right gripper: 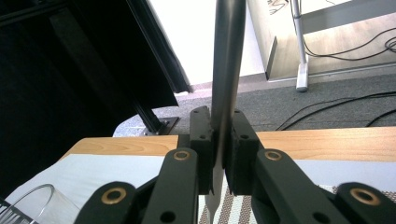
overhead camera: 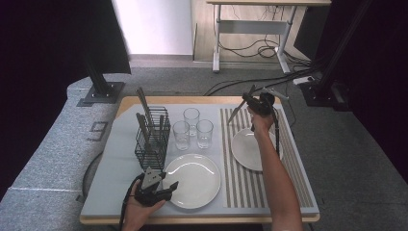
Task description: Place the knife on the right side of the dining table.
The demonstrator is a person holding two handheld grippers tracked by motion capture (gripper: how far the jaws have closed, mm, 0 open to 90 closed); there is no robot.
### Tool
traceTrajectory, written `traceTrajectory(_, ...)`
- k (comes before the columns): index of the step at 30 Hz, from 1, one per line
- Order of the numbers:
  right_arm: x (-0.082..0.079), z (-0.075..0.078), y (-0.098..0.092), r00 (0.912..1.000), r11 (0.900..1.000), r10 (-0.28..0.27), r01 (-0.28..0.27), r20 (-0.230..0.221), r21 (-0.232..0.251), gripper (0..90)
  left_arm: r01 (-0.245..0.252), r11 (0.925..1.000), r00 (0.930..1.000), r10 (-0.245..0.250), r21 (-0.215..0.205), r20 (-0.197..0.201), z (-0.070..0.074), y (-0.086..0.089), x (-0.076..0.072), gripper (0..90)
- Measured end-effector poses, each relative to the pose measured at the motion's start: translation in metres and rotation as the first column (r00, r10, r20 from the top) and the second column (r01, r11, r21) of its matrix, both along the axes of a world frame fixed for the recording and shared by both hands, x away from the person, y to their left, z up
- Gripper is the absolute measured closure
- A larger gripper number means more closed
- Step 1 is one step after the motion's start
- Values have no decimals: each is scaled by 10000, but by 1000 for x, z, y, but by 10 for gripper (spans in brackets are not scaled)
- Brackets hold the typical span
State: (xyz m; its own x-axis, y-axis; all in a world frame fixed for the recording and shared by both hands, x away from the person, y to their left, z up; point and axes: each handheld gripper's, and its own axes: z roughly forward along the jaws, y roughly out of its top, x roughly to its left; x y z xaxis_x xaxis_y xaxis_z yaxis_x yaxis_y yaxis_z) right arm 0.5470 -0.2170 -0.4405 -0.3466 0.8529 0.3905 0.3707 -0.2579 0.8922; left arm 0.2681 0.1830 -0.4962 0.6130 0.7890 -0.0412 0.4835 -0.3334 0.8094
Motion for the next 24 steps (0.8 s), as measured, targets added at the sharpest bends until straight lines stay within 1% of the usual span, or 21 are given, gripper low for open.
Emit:
traceTrajectory(8, 0, -1, -2, 10000, 10000, 26, -26, -38, 33, 828, 30, 10000, 10000, -30, 3, -35, 0, -1, 0, 392)
traceTrajectory(12, 1, -1, -4, 10000, 10000, -4, 5, -80, 20, 825, 146, 9997, 9998, -148, -197, -116, 1, 0, 0, 390)
traceTrajectory(24, 2, -4, -12, 9995, 9996, -216, 211, -211, -209, 808, 89, 9999, 9999, -90, -135, -84, 0, 0, 0, 390)
